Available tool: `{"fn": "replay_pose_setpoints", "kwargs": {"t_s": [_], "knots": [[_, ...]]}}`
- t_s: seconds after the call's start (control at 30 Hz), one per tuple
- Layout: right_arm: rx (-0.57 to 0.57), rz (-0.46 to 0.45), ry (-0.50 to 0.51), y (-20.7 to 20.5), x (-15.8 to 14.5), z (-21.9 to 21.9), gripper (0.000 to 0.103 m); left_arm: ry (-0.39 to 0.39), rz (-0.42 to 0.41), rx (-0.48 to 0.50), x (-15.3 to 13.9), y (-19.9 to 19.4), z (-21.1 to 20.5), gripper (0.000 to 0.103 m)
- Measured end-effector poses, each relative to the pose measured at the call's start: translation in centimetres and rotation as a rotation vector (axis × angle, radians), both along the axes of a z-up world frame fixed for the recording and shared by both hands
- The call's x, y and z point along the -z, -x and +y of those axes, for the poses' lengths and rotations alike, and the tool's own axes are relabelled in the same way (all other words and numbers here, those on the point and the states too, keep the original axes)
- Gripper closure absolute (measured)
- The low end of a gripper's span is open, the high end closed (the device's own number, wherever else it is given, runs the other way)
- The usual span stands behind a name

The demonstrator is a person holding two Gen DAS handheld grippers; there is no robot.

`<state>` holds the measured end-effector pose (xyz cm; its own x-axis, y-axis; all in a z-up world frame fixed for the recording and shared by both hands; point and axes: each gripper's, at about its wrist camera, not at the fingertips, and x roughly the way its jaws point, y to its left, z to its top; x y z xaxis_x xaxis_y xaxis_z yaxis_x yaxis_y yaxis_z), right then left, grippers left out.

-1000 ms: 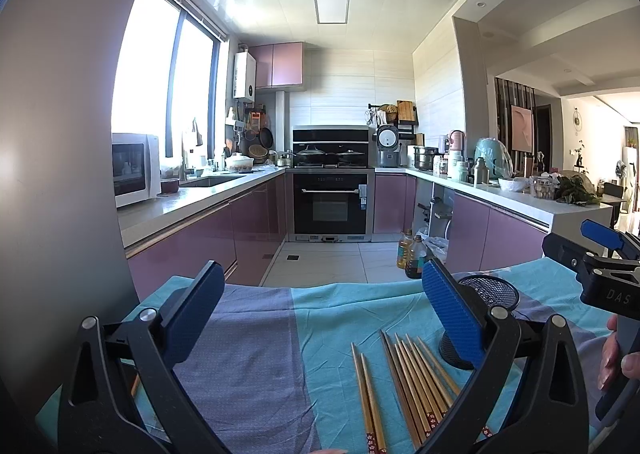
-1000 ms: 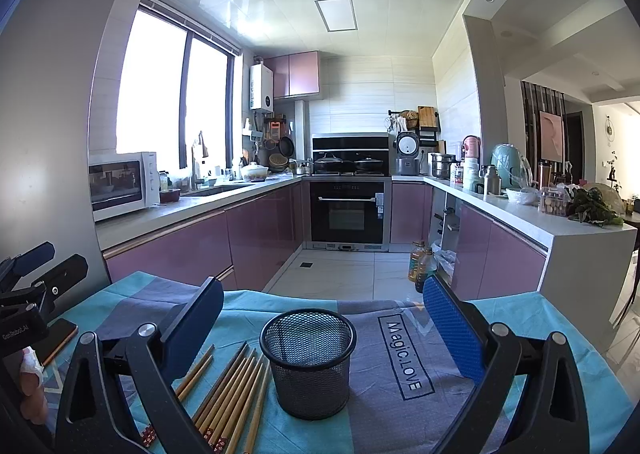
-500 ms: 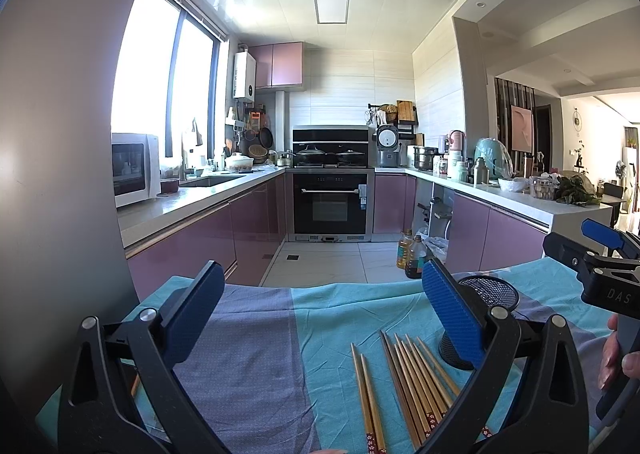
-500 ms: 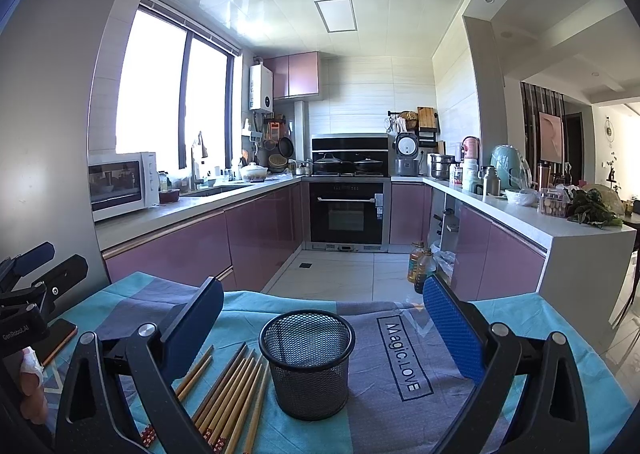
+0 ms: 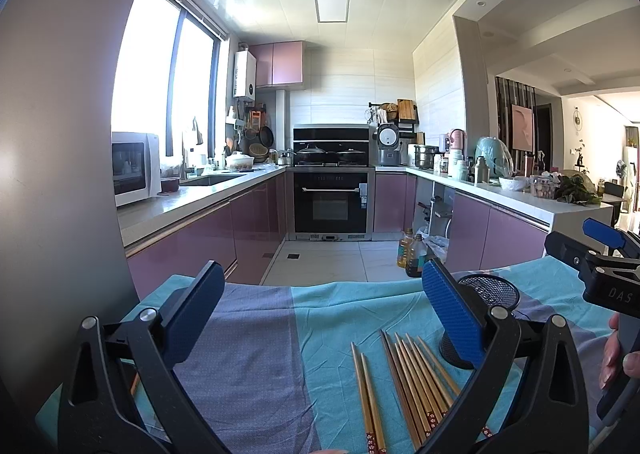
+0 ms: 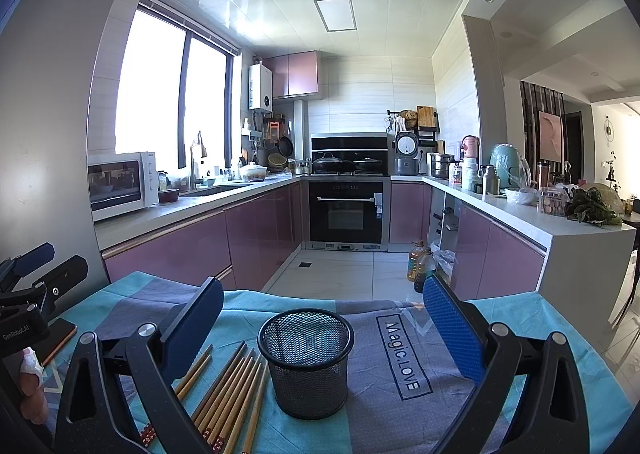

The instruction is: Organize utensils

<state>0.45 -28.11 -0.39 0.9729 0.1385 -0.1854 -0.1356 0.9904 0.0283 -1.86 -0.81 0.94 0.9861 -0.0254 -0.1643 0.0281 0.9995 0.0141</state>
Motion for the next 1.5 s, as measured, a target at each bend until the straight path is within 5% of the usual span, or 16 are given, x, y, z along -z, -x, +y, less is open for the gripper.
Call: {"fn": "replay_pose_setpoints", "kwargs": {"t_s": [1.5], "knots": [[-0.001, 0.001, -0.001, -0.09, 0.55, 0.15, 0.006, 0.000, 0.012, 0.004, 0.14, 0.06, -0.01, 0.006]]}}
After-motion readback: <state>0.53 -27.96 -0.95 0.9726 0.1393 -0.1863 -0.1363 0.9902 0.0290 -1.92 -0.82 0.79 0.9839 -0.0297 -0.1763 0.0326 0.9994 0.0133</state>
